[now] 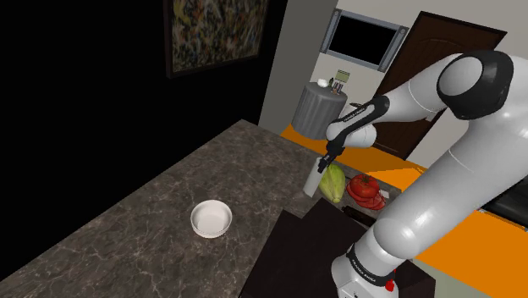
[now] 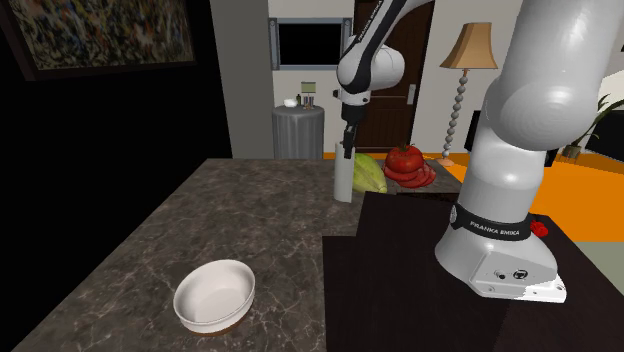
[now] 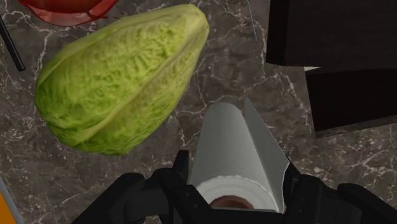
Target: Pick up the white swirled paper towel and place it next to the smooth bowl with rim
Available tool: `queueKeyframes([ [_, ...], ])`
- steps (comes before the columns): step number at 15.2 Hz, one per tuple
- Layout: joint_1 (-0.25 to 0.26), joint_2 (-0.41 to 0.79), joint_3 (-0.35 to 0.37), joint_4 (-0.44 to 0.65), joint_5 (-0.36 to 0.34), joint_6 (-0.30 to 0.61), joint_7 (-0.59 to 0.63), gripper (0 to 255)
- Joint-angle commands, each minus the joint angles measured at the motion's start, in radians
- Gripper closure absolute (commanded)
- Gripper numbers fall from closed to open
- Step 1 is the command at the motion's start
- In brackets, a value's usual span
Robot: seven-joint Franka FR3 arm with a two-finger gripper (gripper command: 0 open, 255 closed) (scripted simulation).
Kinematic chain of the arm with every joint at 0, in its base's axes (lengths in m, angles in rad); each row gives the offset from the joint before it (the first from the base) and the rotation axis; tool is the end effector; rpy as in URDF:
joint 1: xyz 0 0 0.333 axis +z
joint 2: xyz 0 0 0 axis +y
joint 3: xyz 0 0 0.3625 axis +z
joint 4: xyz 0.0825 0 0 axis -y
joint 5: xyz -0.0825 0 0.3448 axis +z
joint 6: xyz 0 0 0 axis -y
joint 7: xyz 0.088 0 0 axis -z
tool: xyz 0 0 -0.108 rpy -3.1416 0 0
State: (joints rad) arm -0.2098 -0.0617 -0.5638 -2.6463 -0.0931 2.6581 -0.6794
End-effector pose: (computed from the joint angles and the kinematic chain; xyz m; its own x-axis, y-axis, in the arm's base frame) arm 0.2937 -0.2833 0.3457 0.9991 -0.0123 0.0405 -0.0144 -0.9985 0.0527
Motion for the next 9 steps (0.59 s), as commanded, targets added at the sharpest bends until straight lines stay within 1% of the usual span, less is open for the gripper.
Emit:
queueKeyframes([
  [1,-0.007,-0.037,0.003,0.002,-0.035,-0.036,0.025,255],
  [5,-0.02,-0.098,0.014,0.014,-0.078,-0.104,0.056,255],
  [9,-0.03,-0.154,0.027,0.031,-0.106,-0.172,0.077,255],
])
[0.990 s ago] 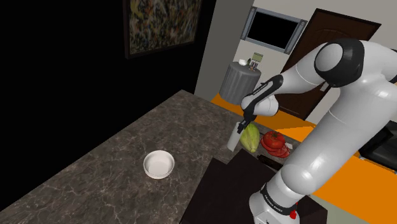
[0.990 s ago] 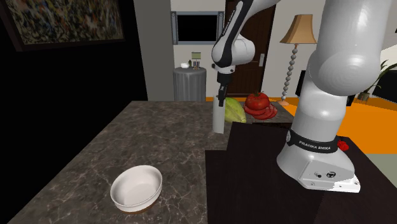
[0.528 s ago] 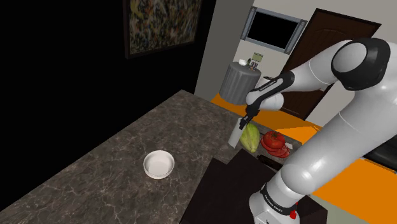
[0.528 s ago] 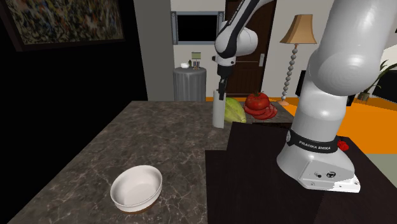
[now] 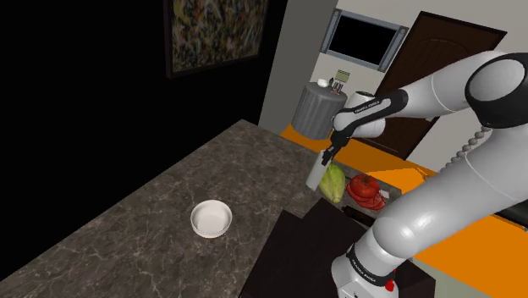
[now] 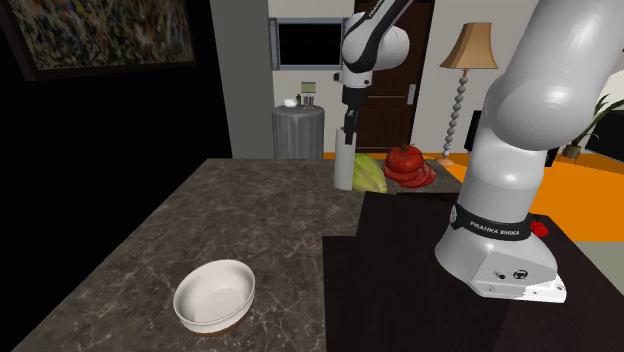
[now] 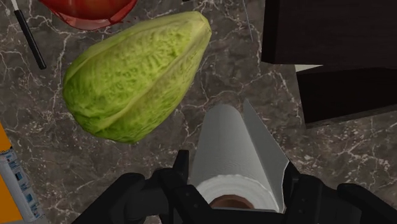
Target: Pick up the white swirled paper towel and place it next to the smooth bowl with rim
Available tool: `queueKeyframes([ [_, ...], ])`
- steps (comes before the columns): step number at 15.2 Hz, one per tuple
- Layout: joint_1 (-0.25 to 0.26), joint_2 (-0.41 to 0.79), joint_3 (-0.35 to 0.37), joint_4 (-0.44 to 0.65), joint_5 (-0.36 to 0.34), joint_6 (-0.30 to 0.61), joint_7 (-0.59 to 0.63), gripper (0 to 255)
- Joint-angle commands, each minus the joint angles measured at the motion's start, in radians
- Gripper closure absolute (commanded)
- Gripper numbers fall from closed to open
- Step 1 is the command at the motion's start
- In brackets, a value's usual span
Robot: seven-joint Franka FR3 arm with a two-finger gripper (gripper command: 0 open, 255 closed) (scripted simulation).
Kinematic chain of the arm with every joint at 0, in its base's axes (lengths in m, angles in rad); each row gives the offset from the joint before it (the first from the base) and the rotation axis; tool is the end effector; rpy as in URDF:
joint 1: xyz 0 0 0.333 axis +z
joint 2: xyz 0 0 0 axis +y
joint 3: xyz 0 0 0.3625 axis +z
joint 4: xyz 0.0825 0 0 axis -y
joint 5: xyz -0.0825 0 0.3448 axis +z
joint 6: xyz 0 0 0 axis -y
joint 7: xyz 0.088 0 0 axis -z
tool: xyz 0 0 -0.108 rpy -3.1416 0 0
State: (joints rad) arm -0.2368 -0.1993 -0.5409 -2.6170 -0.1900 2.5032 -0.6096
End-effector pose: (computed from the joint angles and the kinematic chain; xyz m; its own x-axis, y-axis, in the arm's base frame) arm 0.2827 -0.2799 0.3896 0.9991 -0.0121 0.0405 -0.0143 -0.9985 0.0531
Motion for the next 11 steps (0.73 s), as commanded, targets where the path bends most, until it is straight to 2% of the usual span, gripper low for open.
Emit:
queueKeyframes([
  [1,-0.006,-0.029,0.007,0.006,-0.014,-0.034,0.011,255],
  [11,-0.022,-0.139,0.042,0.065,-0.044,-0.198,0.036,255],
])
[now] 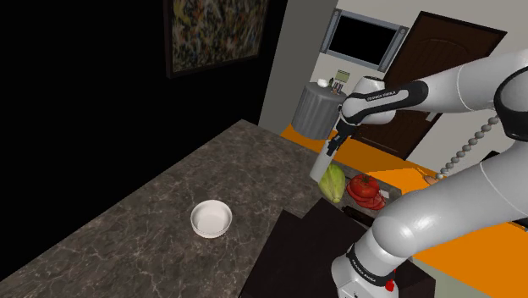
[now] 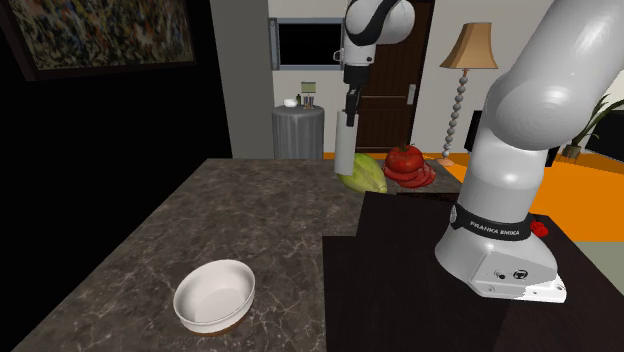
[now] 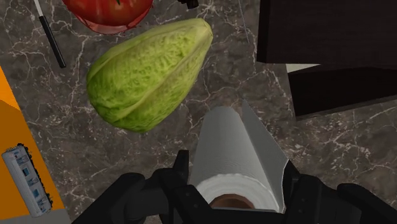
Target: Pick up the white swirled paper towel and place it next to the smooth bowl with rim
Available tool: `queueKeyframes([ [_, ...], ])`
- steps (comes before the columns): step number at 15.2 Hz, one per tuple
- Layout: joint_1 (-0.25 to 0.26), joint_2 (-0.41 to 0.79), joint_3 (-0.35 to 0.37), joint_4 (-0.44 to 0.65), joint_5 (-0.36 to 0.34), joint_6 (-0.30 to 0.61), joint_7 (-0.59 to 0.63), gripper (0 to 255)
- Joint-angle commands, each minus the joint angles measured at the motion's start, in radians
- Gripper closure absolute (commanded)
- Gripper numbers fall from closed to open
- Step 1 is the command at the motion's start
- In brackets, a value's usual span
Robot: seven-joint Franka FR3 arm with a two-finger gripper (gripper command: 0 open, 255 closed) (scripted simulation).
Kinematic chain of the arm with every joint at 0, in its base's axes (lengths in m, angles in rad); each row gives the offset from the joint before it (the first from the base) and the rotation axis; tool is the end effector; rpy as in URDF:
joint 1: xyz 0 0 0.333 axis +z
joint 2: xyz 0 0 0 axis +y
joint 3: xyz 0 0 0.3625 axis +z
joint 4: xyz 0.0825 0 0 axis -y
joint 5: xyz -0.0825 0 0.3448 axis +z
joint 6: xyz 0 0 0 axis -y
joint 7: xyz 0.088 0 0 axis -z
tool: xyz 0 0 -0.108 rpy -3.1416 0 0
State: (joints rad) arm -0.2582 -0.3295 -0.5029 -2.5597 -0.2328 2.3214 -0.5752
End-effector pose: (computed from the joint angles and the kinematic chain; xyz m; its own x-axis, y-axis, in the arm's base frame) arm 0.2712 -0.2757 0.4408 0.9991 -0.0123 0.0402 -0.0144 -0.9985 0.0533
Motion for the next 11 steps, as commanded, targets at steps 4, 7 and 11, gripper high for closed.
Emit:
queueKeyframes([
  [4,-0.003,-0.043,0.017,0.038,-0.004,-0.08,0.007,255],
  [7,-0.005,-0.065,0.026,0.062,-0.005,-0.126,0.009,255],
  [11,-0.006,-0.091,0.038,0.098,-0.004,-0.186,0.011,255],
])
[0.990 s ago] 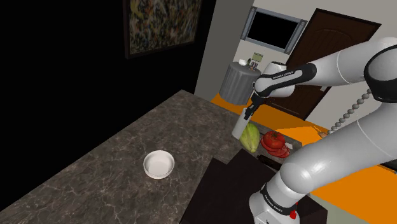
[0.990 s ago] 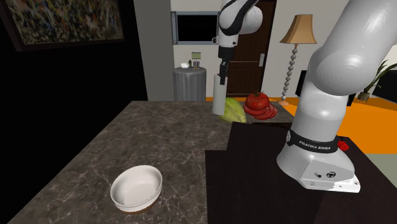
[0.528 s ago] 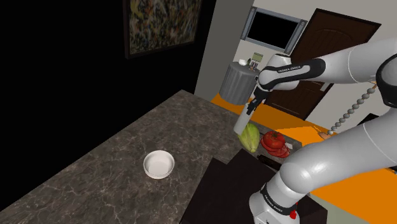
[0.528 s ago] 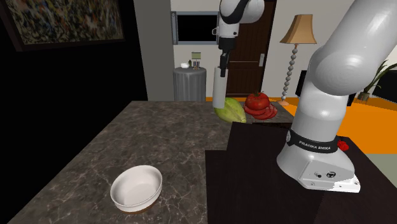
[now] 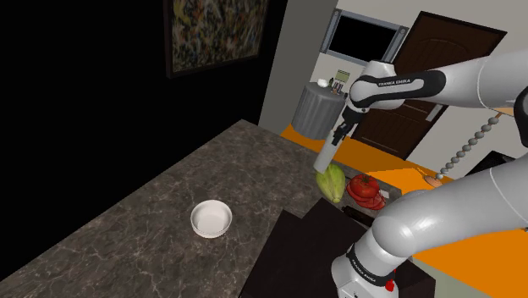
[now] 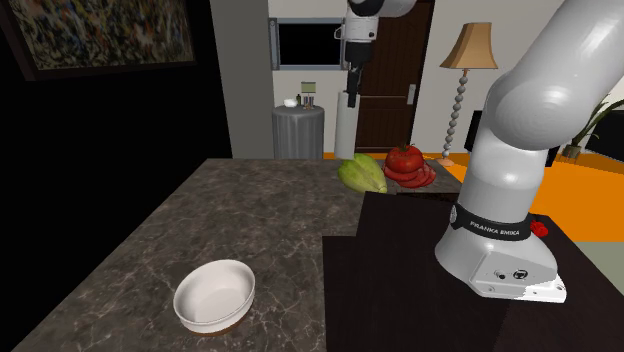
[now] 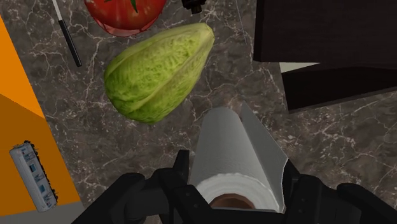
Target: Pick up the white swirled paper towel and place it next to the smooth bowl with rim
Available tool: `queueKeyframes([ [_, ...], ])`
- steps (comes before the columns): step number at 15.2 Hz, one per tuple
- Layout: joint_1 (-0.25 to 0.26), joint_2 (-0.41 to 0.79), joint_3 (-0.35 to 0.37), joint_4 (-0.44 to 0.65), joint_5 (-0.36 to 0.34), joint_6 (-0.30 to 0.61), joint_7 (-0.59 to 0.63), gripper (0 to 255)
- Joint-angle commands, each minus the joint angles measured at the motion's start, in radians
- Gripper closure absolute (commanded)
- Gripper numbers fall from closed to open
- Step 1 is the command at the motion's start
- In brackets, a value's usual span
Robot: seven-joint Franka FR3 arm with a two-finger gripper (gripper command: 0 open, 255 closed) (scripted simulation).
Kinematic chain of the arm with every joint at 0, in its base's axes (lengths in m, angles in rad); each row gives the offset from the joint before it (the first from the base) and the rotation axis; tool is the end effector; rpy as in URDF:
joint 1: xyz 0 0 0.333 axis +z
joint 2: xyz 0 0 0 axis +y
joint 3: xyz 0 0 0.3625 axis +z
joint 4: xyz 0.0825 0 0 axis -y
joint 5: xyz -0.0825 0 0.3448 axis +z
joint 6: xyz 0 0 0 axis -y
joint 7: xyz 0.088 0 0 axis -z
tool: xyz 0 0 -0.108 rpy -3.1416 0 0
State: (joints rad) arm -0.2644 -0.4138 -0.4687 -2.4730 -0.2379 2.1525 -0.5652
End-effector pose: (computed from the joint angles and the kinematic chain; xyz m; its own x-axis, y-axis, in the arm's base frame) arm 0.2643 -0.2732 0.4912 0.9991 -0.0123 0.0401 -0.0144 -0.9985 0.0533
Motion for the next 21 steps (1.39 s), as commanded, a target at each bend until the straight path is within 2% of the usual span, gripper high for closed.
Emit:
queueKeyframes([
  [1,0.0,-0.012,0.007,0.02,0.001,-0.032,0.002,255],
  [15,0.005,-0.06,0.042,0.168,0.015,-0.228,0.0,255],
  [21,0.047,-0.121,0.167,0.102,0.045,-0.241,0.155,255],
])
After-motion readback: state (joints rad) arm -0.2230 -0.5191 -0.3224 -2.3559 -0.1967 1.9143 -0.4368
